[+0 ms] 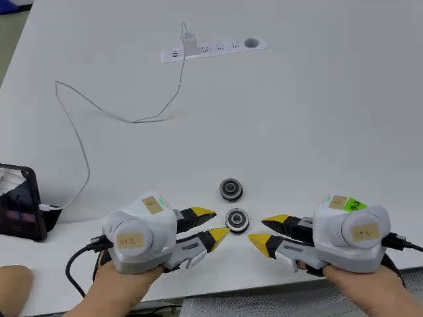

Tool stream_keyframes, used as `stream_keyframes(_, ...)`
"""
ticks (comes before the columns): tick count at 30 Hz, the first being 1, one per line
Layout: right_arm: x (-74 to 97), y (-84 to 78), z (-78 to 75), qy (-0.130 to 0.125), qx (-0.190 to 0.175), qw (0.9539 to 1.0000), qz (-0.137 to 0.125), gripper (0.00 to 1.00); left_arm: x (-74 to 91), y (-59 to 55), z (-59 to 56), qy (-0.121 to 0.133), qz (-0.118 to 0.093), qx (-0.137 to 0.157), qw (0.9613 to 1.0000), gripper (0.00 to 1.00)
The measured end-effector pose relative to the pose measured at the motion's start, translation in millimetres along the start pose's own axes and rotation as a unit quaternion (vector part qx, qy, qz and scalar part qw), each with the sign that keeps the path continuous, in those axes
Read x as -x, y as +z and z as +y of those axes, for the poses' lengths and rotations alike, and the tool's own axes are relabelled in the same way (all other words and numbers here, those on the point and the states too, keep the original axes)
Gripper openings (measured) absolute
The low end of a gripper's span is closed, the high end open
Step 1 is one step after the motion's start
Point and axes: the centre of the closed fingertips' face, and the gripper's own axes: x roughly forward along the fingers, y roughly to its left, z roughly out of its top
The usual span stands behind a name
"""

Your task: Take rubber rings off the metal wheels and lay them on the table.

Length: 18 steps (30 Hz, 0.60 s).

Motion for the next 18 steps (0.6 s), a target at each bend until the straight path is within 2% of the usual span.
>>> stream_keyframes(8,-3.5,-0.1,-3.3,0.002,-0.014,0.9999,-0.004,0.23,-12.3,0.9,1.7,-0.003,0.016,-0.021,0.9996,0.20)
stream_keyframes(11,-4.2,-0.1,-5.0,0.002,-0.017,0.9998,-0.006,0.22,-16.1,2.5,2.0,-0.004,0.016,-0.024,0.9996,0.19)
stream_keyframes(18,-6.6,-1.6,-7.2,0.004,-0.032,0.9994,-0.009,0.19,-24.9,-0.2,2.4,-0.007,0.031,-0.040,0.9987,0.16)
